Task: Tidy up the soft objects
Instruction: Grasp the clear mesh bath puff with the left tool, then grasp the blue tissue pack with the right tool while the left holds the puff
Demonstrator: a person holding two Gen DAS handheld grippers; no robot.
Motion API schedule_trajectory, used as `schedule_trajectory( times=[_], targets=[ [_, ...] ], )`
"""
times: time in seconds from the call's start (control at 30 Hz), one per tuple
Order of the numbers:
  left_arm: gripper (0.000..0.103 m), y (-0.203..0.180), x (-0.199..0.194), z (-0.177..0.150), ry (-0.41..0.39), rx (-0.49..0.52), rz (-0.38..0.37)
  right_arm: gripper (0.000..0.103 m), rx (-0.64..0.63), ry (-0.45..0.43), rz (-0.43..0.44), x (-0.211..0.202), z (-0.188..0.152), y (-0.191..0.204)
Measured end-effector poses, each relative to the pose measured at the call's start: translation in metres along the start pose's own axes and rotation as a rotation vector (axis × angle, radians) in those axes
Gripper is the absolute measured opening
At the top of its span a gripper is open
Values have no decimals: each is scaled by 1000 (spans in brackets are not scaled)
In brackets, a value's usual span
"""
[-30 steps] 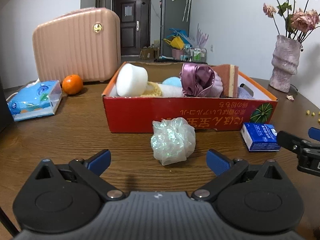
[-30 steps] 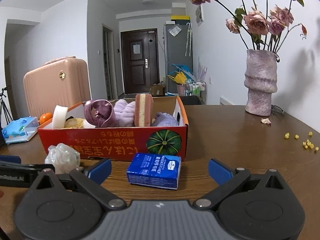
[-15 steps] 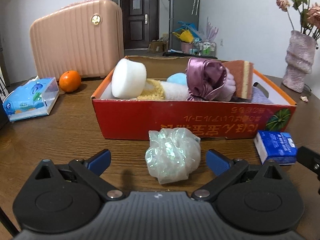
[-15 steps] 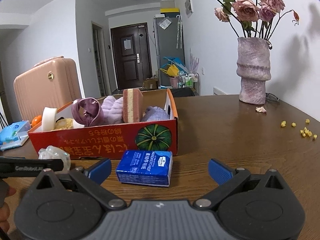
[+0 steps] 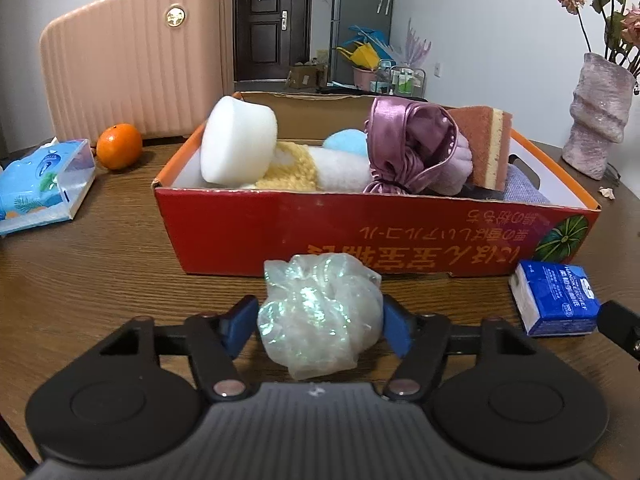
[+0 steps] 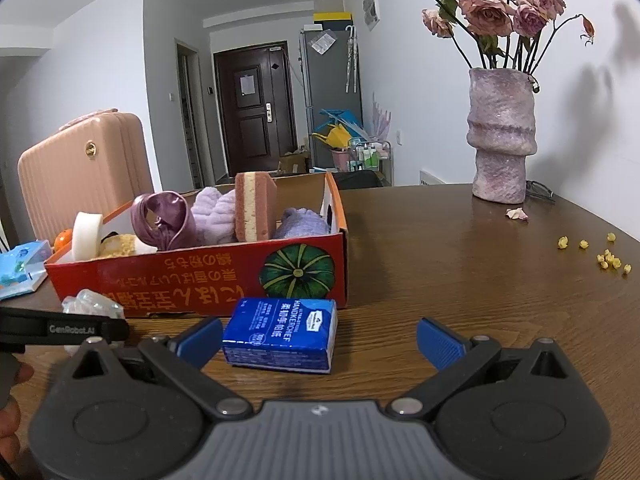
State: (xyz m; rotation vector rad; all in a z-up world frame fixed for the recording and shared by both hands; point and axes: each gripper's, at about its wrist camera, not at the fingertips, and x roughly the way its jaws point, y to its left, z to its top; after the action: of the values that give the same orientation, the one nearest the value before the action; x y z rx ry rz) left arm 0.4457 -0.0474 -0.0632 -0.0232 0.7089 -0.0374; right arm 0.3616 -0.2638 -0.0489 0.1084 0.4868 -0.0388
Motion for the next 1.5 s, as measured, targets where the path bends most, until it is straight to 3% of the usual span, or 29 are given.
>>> schedule_trajectory(
  times=[0.07, 0.27, 1.07, 1.5],
  targets=[
    [56, 0, 0, 0, -5, 2, -2, 103, 1, -1, 1, 0, 0, 0],
    [52, 2, -2, -1, -8, 6, -19, 103, 10, -1, -3, 2, 1, -3],
    [50, 36, -78, -21, -183, 1, -42, 103, -19, -5, 28, 1, -1, 2],
    [50, 43, -106, -31, -237, 1, -79, 103, -109, 39, 34, 20, -1, 30]
  ],
)
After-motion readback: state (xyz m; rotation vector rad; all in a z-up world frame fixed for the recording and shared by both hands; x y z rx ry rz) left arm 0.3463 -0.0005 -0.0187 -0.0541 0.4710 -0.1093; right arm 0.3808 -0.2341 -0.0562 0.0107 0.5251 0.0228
